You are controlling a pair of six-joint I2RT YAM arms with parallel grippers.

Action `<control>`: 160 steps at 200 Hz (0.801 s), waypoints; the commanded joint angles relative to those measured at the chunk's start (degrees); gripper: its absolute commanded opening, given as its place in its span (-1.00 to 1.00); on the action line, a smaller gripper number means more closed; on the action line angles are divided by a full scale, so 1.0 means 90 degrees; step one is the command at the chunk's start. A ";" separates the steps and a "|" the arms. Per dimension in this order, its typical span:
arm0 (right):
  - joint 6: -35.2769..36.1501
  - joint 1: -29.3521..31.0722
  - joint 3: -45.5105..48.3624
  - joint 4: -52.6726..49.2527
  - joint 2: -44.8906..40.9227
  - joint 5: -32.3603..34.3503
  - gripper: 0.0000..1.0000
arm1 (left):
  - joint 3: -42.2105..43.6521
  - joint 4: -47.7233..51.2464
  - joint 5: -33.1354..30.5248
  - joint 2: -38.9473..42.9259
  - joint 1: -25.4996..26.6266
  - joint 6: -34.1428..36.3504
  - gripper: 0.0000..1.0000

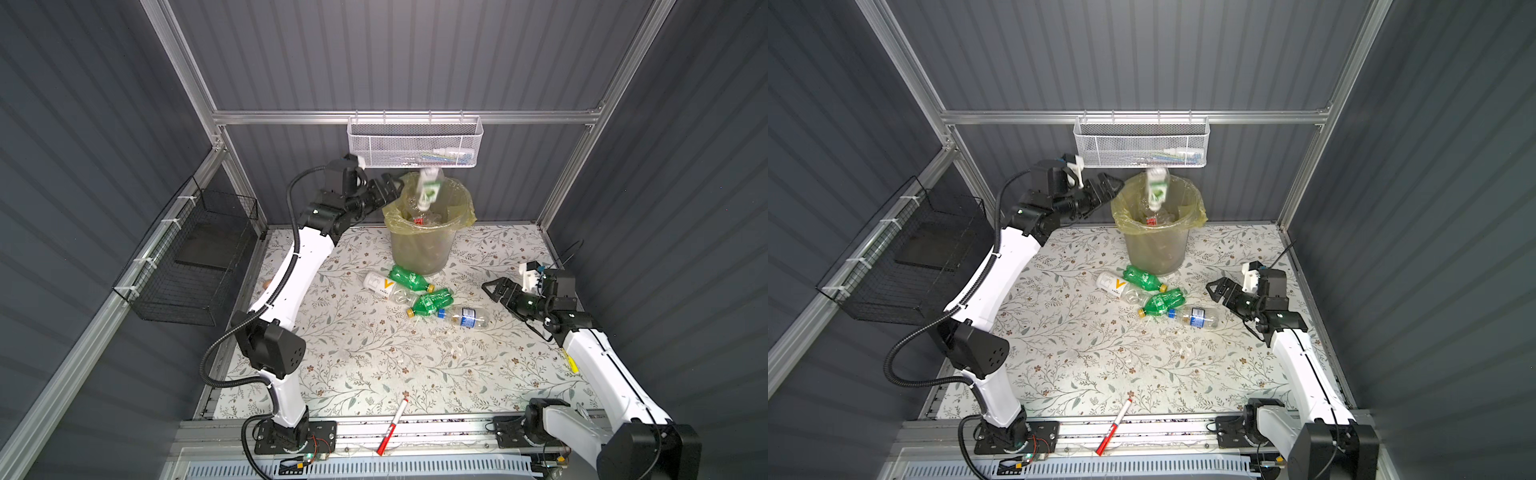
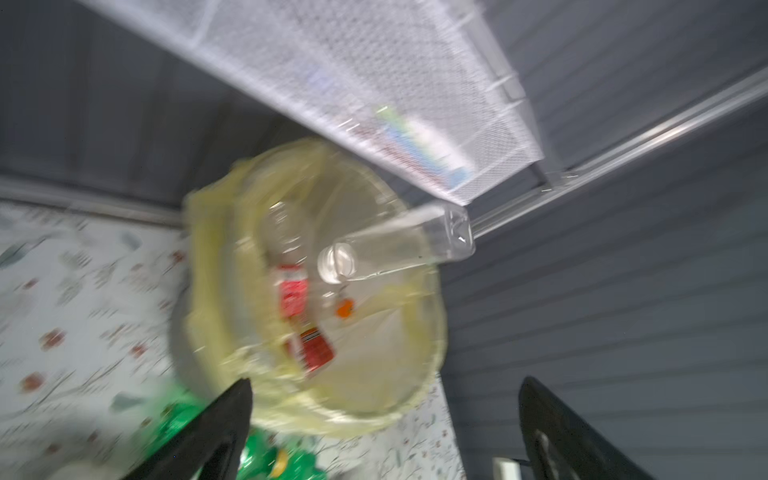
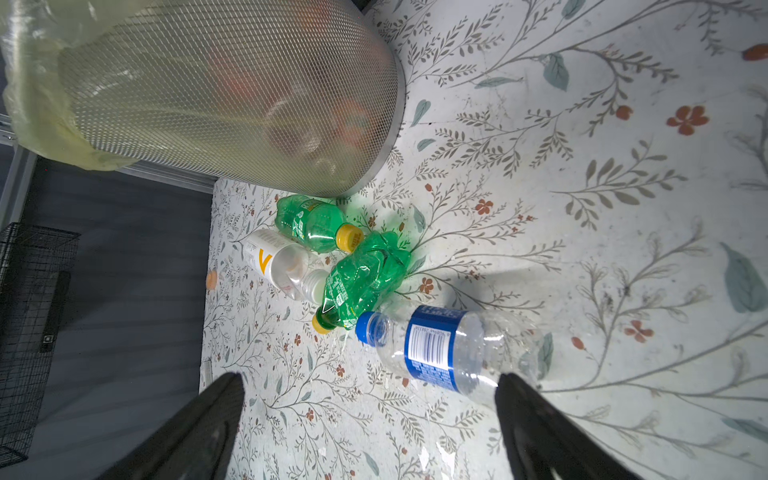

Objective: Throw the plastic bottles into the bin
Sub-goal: 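Lift the clear green-label bottle with the left gripper and drop it into the bin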

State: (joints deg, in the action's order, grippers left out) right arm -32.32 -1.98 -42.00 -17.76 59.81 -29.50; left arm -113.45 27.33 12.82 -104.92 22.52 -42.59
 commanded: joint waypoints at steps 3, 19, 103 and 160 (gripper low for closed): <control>0.0195 0.0042 0.0008 -0.0248 0.0011 0.0118 0.94 | 0.0715 -0.0153 -0.0309 0.1032 -0.0219 0.0361 0.99; 0.0614 0.0099 -0.0192 -0.0463 0.0211 0.0248 0.93 | 0.1136 0.0034 -0.0517 0.1499 -0.0318 0.0746 0.99; 0.2864 0.1653 -0.1837 -0.2988 0.1995 0.1765 0.88 | 0.4517 -0.0160 -0.1385 0.3456 -0.0880 0.1346 0.99; 0.3988 0.2163 -0.2015 -0.3410 0.2337 0.2172 0.91 | 0.5525 -0.0569 -0.1085 0.3633 -0.1427 0.1541 0.99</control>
State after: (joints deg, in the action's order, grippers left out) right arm -3.55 16.25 -59.46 -44.66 80.95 -13.41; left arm -65.82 25.17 1.32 -73.63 11.73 -30.61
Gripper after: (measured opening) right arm 0.956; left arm 0.997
